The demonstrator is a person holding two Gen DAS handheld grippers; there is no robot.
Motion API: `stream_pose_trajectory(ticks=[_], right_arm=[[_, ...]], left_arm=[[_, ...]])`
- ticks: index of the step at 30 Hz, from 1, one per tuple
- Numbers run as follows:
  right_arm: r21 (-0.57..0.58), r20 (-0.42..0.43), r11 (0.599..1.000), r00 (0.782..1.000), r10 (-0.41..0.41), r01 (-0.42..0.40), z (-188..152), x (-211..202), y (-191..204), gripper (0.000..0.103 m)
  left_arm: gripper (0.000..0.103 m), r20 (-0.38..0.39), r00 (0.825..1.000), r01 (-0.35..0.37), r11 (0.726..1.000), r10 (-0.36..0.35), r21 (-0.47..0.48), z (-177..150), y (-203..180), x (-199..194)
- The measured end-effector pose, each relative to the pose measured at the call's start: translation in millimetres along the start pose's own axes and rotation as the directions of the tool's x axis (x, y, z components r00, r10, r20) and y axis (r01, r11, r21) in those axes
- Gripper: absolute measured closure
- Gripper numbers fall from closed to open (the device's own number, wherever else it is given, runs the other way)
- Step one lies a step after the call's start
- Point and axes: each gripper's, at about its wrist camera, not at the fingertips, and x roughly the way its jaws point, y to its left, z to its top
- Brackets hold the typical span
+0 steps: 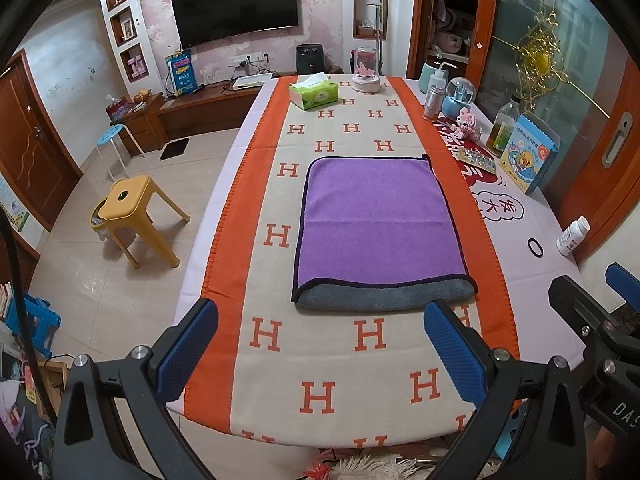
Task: Fold towel
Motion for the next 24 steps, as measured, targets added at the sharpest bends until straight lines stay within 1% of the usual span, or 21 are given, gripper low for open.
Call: stream_pose_trajectory(ticks=[7,24], right_arm=[[0.014,0.004,1.000,1.000,-0.025,0.025,-0.1,-2.6,2.6,0.006],[0.031,0.021,0.998,0.998,-0.063,0.062,-11.3,-11.2,13.6,0.006]], left_arm=[[0.001,0.003,1.000,0.018,1.000,-0.018,0.015,0.9,3.2,3.3],[0.001,0.025,0.998,0.051,0.998,-0.052,0.036,-5.6,15.3,-5.5]])
